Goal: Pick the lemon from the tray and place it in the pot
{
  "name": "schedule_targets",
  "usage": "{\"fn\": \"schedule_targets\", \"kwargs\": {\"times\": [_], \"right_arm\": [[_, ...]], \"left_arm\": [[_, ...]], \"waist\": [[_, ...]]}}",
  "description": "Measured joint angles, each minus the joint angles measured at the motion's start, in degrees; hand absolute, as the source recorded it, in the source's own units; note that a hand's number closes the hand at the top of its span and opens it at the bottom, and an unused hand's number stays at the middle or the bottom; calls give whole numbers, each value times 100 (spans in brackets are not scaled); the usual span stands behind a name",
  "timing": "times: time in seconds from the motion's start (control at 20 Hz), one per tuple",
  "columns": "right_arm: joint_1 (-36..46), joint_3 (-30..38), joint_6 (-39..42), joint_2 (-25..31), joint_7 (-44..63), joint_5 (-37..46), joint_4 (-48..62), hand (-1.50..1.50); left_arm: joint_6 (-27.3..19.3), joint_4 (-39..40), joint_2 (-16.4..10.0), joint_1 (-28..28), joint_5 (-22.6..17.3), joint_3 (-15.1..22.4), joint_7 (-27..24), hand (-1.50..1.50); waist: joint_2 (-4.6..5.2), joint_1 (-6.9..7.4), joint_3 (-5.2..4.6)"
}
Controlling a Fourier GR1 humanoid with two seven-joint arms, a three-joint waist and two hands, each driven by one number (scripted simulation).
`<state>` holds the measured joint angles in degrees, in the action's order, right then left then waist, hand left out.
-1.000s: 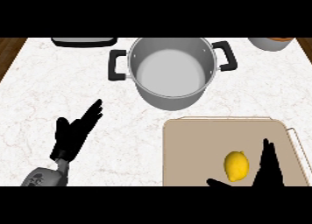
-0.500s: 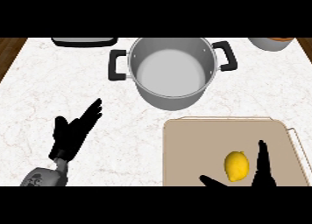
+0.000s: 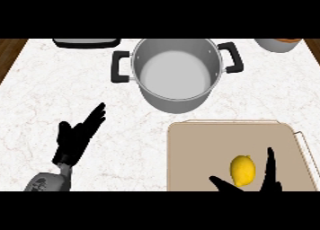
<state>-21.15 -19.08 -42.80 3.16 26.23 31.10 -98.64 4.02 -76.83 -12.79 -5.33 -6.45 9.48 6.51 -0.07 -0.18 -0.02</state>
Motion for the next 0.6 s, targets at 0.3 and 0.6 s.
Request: {"fn": "schedule_targets", "kwargs": {"times": [0.3, 0.6], "right_arm": [[20, -50, -216, 88, -1044, -216, 654, 150], [26, 93, -369, -11, -1879, -942, 808, 150]], "left_arm": [[22, -62, 56, 24, 60, -57, 30, 0], [-16, -205, 150, 14, 138, -14, 196, 0]], "waist": [[-82, -2, -119], [-95, -28, -155]]}}
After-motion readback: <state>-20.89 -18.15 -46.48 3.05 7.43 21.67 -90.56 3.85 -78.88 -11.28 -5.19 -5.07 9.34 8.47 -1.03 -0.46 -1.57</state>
